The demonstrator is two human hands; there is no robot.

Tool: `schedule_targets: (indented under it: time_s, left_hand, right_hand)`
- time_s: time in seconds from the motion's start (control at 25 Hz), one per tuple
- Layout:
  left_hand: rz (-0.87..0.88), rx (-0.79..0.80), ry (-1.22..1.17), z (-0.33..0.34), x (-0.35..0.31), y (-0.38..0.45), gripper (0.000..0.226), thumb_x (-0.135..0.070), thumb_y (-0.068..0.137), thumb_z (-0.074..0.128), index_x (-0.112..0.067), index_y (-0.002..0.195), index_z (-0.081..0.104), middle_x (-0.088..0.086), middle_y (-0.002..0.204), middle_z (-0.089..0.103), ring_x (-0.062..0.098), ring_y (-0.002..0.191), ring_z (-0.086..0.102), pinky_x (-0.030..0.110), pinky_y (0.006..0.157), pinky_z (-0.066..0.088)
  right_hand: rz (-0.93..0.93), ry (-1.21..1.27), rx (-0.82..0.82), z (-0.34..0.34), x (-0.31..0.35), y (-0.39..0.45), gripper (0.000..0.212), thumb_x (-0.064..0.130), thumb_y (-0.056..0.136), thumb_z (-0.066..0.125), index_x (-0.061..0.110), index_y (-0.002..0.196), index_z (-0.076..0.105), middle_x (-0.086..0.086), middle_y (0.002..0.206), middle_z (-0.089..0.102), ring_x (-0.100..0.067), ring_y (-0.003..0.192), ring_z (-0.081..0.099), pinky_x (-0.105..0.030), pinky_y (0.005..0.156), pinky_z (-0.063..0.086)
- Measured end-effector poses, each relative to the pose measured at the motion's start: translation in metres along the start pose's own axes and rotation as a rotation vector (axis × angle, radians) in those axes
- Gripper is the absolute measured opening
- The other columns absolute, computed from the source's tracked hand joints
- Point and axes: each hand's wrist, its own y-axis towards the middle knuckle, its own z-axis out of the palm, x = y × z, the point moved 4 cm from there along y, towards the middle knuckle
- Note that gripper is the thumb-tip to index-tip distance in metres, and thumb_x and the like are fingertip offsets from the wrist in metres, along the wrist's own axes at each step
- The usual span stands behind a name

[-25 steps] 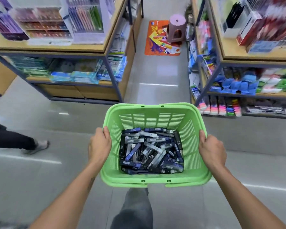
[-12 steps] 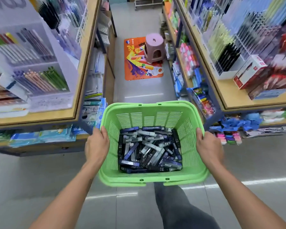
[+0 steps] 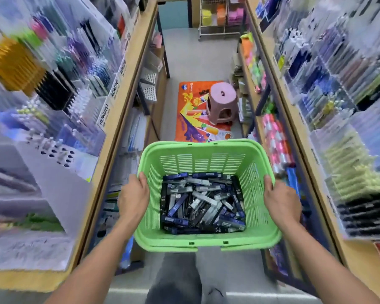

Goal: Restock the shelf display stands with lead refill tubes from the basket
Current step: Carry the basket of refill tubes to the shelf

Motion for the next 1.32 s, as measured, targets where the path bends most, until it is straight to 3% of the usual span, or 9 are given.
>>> schedule_targets:
  time_s: [0.12,0.24,0.32,0.48,0.72,0.8,0.88,1.04,1.32]
  left_hand:
    - [0.026,-0.027,0.004,0.016,-0.030,0.087,0.044,-0.038,0.107,0.029,-0.005,0.089,0.050,0.021,0.081,0.062,0.037,0.071,0.056,0.038,0.062,0.035]
    - [0.025,-0.009,-0.019,0.037,-0.075,0.195,0.045,-0.038,0.108,0.028,-0.003,0.091,0.052,0.015,0.077,0.059,0.031,0.068,0.053,0.037,0.061,0.039]
    - [0.003,-0.012,-0.012,0.049,-0.106,0.262,0.046,-0.040,0.107,0.027,-0.005,0.090,0.052,0.013,0.077,0.060,0.033,0.069,0.058,0.039,0.063,0.047]
    - [-0.058,-0.047,0.013,0.068,-0.156,0.366,0.049,-0.046,0.106,0.023,-0.009,0.088,0.050,0.014,0.075,0.063,0.034,0.065,0.062,0.044,0.061,0.056]
    - [-0.204,-0.139,0.033,0.117,-0.231,0.506,0.045,-0.041,0.107,0.024,-0.009,0.087,0.047,0.011,0.070,0.060,0.029,0.059,0.059,0.041,0.055,0.050]
    - [-0.248,-0.170,0.030,0.126,-0.252,0.537,0.043,-0.039,0.108,0.025,-0.009,0.086,0.046,0.010,0.068,0.058,0.027,0.056,0.056,0.038,0.051,0.045]
    - [-0.310,-0.196,0.029,0.133,-0.269,0.571,0.043,-0.039,0.108,0.025,-0.008,0.087,0.047,0.010,0.067,0.057,0.025,0.055,0.053,0.037,0.051,0.042]
    - [-0.449,-0.227,0.020,0.145,-0.285,0.627,0.044,-0.038,0.108,0.025,-0.005,0.087,0.046,0.014,0.069,0.058,0.032,0.061,0.057,0.042,0.058,0.048]
    - [-0.550,-0.290,-0.045,0.169,-0.282,0.716,0.046,-0.038,0.107,0.024,-0.008,0.081,0.048,0.009,0.060,0.057,0.029,0.052,0.058,0.044,0.054,0.051]
  right_hand:
    - [-0.022,-0.021,0.016,0.011,0.053,0.079,0.055,0.048,0.107,0.030,0.006,0.082,0.054,-0.015,0.074,0.053,-0.029,0.066,0.048,-0.034,0.057,0.032]
    - [-0.032,-0.026,0.015,0.024,0.120,0.176,0.052,0.045,0.108,0.031,0.008,0.075,0.046,-0.004,0.061,0.037,-0.023,0.058,0.036,-0.033,0.051,0.024]
    - [-0.031,-0.028,0.010,0.032,0.159,0.246,0.056,0.047,0.108,0.029,0.007,0.071,0.044,-0.004,0.060,0.039,-0.020,0.054,0.037,-0.029,0.049,0.025]
    - [-0.082,-0.069,-0.041,0.051,0.224,0.375,0.063,0.055,0.106,0.026,0.006,0.075,0.051,-0.016,0.070,0.056,-0.030,0.067,0.055,-0.036,0.060,0.045]
    - [-0.230,-0.024,0.066,0.101,0.328,0.580,0.065,0.067,0.100,0.014,0.014,0.089,0.051,-0.013,0.074,0.063,-0.033,0.068,0.063,-0.046,0.064,0.055]
    - [-0.269,-0.049,0.064,0.103,0.358,0.632,0.071,0.068,0.099,0.013,0.011,0.090,0.056,-0.013,0.071,0.062,-0.032,0.064,0.063,-0.042,0.058,0.053]
    - [-0.311,-0.111,0.079,0.098,0.400,0.679,0.063,0.056,0.105,0.024,0.006,0.091,0.059,-0.012,0.073,0.061,-0.030,0.066,0.061,-0.033,0.056,0.044]
    - [-0.407,-0.165,0.124,0.116,0.480,0.758,0.058,0.050,0.105,0.032,0.001,0.104,0.065,-0.028,0.100,0.068,-0.042,0.091,0.065,-0.042,0.071,0.046]
    - [-0.489,-0.214,0.174,0.178,0.604,0.848,0.059,0.053,0.103,0.034,0.003,0.112,0.065,-0.031,0.107,0.066,-0.045,0.098,0.064,-0.044,0.079,0.048]
